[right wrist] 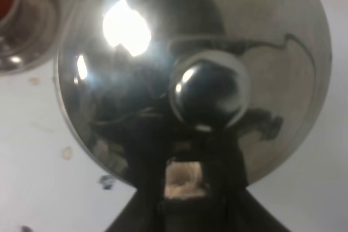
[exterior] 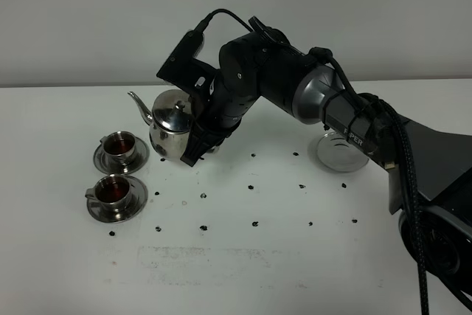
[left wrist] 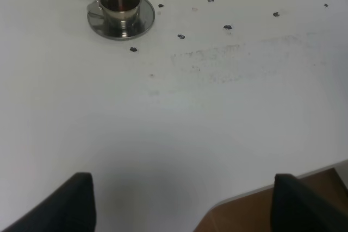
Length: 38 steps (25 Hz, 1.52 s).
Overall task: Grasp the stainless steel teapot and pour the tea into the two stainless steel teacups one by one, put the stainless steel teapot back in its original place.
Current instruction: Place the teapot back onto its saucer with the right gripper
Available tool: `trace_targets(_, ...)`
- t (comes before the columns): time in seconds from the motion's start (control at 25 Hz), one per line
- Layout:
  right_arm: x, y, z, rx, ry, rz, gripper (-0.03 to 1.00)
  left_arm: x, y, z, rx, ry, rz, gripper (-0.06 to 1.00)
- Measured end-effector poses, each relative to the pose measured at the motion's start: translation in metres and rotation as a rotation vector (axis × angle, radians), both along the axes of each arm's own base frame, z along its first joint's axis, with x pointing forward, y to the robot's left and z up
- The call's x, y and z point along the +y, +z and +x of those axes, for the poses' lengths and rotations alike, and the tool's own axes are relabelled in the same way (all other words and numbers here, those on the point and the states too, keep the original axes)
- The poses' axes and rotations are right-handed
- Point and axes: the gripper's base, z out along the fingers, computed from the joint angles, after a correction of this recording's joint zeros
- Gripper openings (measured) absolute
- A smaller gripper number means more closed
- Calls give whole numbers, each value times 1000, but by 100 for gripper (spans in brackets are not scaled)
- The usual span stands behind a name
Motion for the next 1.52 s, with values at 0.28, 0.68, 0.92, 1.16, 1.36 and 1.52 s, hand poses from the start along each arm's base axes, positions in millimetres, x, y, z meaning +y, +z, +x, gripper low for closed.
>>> trace_targets(0.28,4,-32,4,45,-9,-25,21,0,0,0,0,0,0,64)
trace_targets(0.68,0,-45,9,55,-37,-49,21,0,0,0,0,0,0,64)
trace_targets(0.92,-9,2,5,-5,-79,-29,21,0,0,0,0,0,0,64)
trace_targets(1.16,-42,45,7,-33,-165,23,21,0,0,0,0,0,0,64)
trace_targets(1.36,-89,37,7,10,-281,20,21,0,0,0,0,0,0,64)
trace_targets(1.52,-130,30,2,40,-401,35,21,0,0,0,0,0,0,64)
